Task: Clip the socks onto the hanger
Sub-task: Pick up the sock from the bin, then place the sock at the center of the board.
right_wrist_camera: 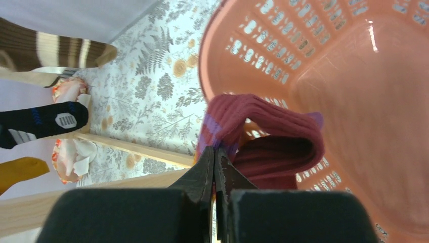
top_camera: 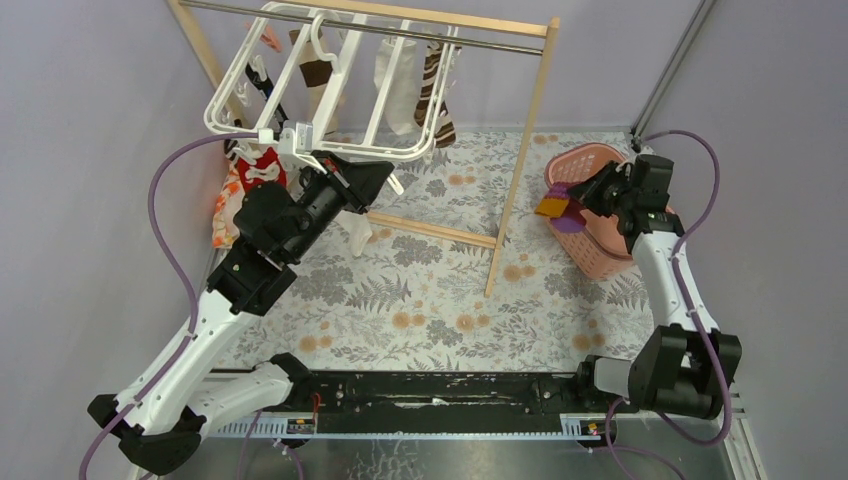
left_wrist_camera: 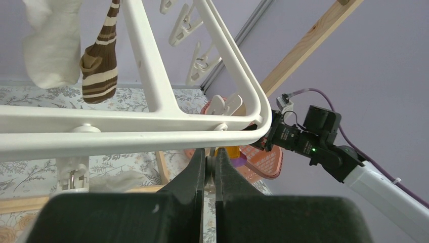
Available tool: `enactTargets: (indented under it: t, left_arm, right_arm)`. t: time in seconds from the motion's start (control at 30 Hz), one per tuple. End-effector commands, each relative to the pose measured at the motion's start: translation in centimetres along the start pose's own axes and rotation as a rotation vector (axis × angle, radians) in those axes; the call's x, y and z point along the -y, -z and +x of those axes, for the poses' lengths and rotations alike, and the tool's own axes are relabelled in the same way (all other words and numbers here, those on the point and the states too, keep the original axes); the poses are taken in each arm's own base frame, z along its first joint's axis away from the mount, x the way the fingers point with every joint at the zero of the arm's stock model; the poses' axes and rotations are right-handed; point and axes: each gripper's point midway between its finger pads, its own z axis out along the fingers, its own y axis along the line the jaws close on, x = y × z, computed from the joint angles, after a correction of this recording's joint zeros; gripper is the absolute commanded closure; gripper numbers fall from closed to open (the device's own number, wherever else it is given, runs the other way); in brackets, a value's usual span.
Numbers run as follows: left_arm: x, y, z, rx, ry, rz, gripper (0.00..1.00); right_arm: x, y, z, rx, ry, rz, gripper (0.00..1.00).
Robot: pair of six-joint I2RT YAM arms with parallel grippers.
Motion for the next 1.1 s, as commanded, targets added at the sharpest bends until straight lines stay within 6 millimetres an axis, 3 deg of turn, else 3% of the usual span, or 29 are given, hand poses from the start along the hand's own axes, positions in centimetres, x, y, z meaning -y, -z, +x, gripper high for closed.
enactTargets:
  t: [0.0, 0.1, 0.2, 0.3, 0.4, 0.53, 0.7, 0.87, 1.07]
  left_arm:
    - [-1.0, 0.4, 1.2, -0.038, -0.018, -0.032, 1.00]
    - [-0.9, 0.3, 1.2, -0.038, -0.018, -0.029, 1.00]
    - [-0.7, 0.2, 1.1, -0.037, -0.015, -0.020, 1.00]
    - [-0.7, 0.0, 1.1, -0.036, -0.013, -0.016, 1.00]
    - [-0.6, -0.1, 1.3, -0.042, -0.009, -0.010, 1.00]
    - [-0.4, -0.1, 1.3, -0.042, -0.005, -0.005, 1.00]
    - [-0.4, -0.2, 1.5, -0.049, -0.002, -0.002, 1.00]
    - [-0.6, -0.5, 1.9, -0.060, -0.001, -0.004, 1.00]
    - [-0.7, -0.8, 2.5, -0.076, 0.005, -0.003, 1.00]
  right_arm:
    - [-4.9, 3.7, -3.8, 0.140, 0.064, -0.127, 1.00]
    - [-7.2, 5.6, -4.7, 0.153, 0.085, -0.183, 1.00]
    - [-8.8, 7.0, -4.4, 0.133, 0.096, -0.241, 1.00]
    - [-10.0, 7.6, -2.5, 0.081, 0.111, -0.288, 1.00]
    - [-10.2, 7.1, 1.0, -0.005, 0.142, -0.288, 1.00]
    - [-8.7, 5.4, 6.6, -0.138, 0.147, -0.266, 1.00]
    - [-4.2, 3.8, 12.6, -0.243, 0.111, -0.192, 1.00]
    - [-0.7, 2.3, 16.6, -0.314, 0.075, -0.142, 1.00]
    - [1.5, 0.9, 19.4, -0.371, 0.063, -0.111, 1.00]
